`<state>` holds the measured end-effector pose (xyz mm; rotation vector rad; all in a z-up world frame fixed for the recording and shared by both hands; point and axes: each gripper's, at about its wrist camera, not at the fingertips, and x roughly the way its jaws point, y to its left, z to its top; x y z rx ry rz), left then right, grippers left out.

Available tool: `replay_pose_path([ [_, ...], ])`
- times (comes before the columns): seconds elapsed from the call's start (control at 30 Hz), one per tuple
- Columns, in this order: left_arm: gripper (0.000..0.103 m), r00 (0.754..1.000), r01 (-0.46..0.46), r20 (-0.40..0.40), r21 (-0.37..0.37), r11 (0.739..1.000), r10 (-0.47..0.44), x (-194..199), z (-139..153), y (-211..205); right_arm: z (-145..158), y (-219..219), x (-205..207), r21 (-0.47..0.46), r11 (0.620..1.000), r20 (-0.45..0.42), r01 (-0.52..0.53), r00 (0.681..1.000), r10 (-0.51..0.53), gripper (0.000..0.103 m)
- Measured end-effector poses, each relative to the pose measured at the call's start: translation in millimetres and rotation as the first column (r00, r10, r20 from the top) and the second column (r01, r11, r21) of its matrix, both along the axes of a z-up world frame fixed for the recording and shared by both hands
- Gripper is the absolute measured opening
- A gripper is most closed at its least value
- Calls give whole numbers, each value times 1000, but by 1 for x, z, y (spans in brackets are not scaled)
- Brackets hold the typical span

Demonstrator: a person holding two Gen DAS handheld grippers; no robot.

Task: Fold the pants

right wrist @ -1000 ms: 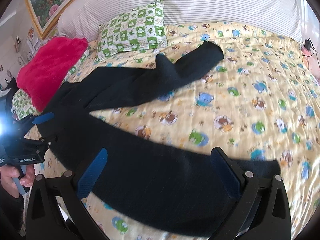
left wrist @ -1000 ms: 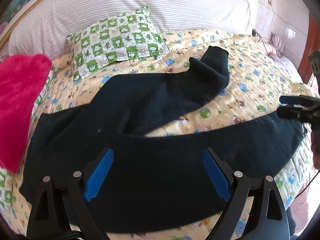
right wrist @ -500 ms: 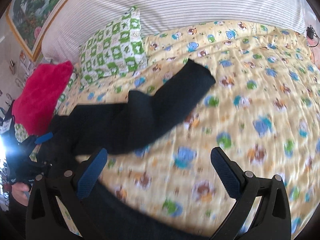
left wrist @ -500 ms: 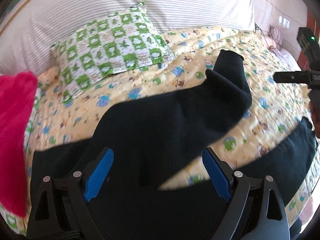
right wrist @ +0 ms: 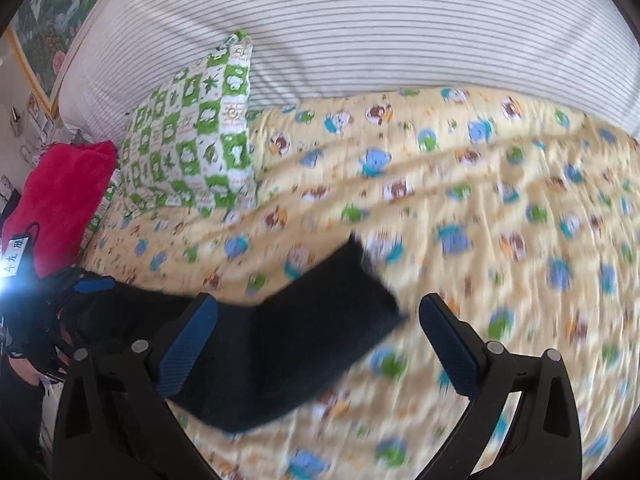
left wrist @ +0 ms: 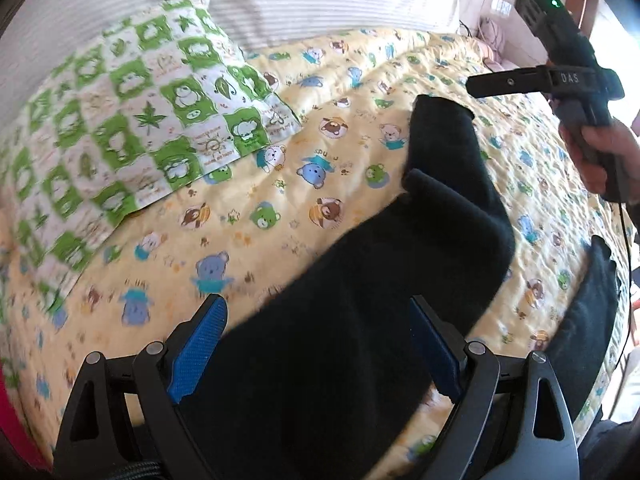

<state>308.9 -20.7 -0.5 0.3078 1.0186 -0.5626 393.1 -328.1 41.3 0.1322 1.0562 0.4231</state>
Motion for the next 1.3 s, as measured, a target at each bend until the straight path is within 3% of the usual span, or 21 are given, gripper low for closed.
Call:
replay_pose_path([
  [0.17, 91, 993, 35, -114, -10, 999, -36, 34, -22, 1, -20, 6, 32, -1, 999, -72, -50, 996, 50, 95],
  [0.37, 90, 972, 60, -227, 1, 998, -58, 47, -50, -3, -43, 13, 44, 9, 993, -140, -114, 984, 114, 90],
  [0.47, 86, 970, 68, -234, -10, 998, -68, 44, -53, -6, -50, 15, 46, 4, 991, -162, -134, 978, 133, 70],
  [0.5, 74, 968, 73, -238, -15, 997, -75, 43, -53, -7, -51, 15, 46, -8, 990, -158, -140, 978, 137, 54],
  [0.53, 53, 969, 83, -231, -9, 997, -82, 39, -51, -12, -51, 15, 45, -24, 990, -150, -139, 980, 134, 40],
  [0.57, 40, 970, 90, -225, -1, 996, -88, 36, -49, -14, -48, 15, 45, -38, 990, -131, -134, 983, 128, 33],
  [0.6, 19, 970, 97, -225, -1, 995, -94, 32, -47, -15, -45, 12, 44, -40, 992, -114, -120, 987, 115, 16],
  [0.63, 7, 968, 103, -230, -14, 995, -103, 28, -43, -15, -41, 7, 43, -25, 994, -105, -104, 989, 101, 12],
  [0.8, 6, 974, 131, -179, -61, 989, -140, -9, -17, -18, -15, -18, 19, 15, 999, -32, -47, 998, 48, 10],
  [1.07, 6, 989, 92, -105, -143, 985, -107, -72, 29, 2, 23, -71, -57, 107, 994, 86, 7, 996, -16, 10],
  [1.3, 6, 988, 92, -102, -189, 978, -113, -127, 38, 3, 19, -111, -130, 184, 982, 105, 37, 993, -57, 7],
])
